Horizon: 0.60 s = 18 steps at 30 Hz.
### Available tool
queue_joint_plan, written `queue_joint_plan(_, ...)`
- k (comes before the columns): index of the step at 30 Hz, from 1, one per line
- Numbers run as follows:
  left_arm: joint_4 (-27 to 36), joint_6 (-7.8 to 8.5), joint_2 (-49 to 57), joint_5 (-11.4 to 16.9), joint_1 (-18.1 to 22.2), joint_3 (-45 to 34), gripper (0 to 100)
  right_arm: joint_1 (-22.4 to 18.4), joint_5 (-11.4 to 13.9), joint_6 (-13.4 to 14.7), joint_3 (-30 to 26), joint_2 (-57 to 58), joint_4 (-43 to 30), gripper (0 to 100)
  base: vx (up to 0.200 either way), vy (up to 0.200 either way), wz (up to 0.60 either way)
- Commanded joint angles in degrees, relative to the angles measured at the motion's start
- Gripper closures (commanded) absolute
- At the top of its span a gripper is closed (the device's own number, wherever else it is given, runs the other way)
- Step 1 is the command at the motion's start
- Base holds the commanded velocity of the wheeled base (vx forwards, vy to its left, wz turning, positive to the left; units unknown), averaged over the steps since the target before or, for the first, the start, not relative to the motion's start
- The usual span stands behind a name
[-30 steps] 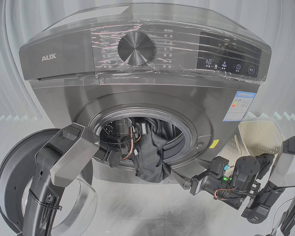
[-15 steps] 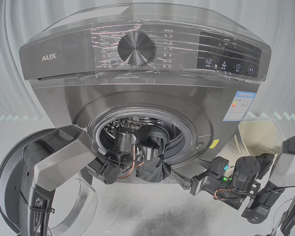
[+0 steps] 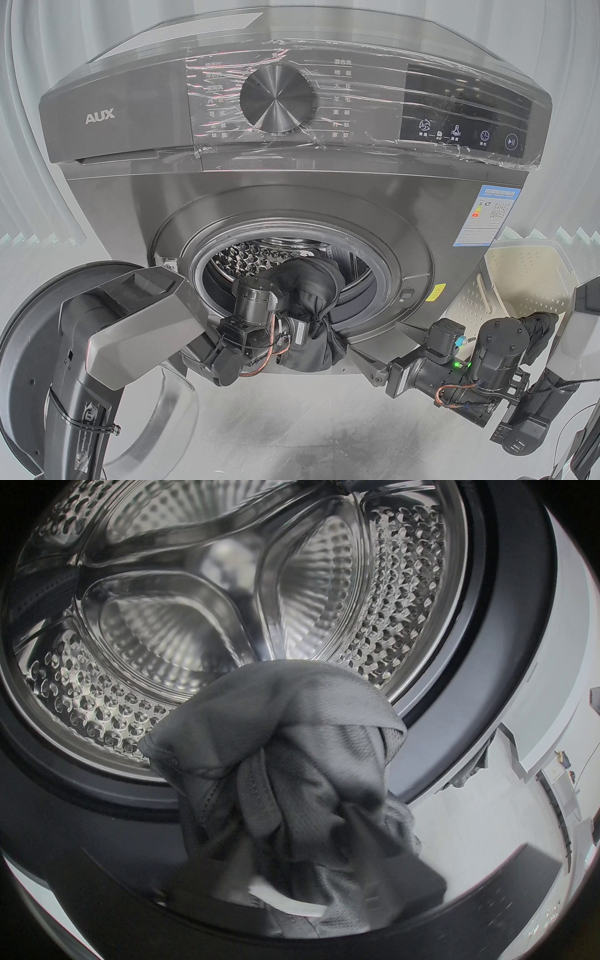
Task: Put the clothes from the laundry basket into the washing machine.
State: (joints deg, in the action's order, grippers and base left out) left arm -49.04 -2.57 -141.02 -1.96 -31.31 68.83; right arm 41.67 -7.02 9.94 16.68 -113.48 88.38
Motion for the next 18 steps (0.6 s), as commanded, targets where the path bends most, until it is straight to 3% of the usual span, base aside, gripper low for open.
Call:
queue_joint_plan(1,-0.7,-0.24,-2.1,-0.4,0.0,1.9,100,0.0,0.0,0.0,0.0,-0.1,0.0,0,0.000,0.000,0.00)
queue_joint_plan(6,-1.8,-1.03,-2.9,-1.5,0.4,8.4,100,0.0,0.0,0.0,0.0,-0.1,0.0,0,0.000,0.000,0.00)
queue_joint_plan(10,-2.6,-2.09,-5.1,-6.0,2.0,17.0,100,0.1,0.0,0.0,0.1,-0.1,0.0,0,0.000,0.000,0.00)
queue_joint_plan(13,-2.8,-3.05,-6.5,-7.8,2.7,21.9,100,0.1,0.0,0.0,0.0,-0.1,0.0,0,0.000,0.000,0.00)
queue_joint_plan(18,-2.9,-3.40,-6.7,-8.4,3.4,23.9,100,0.0,0.0,0.1,0.1,-0.1,0.0,0,0.000,0.000,0.00)
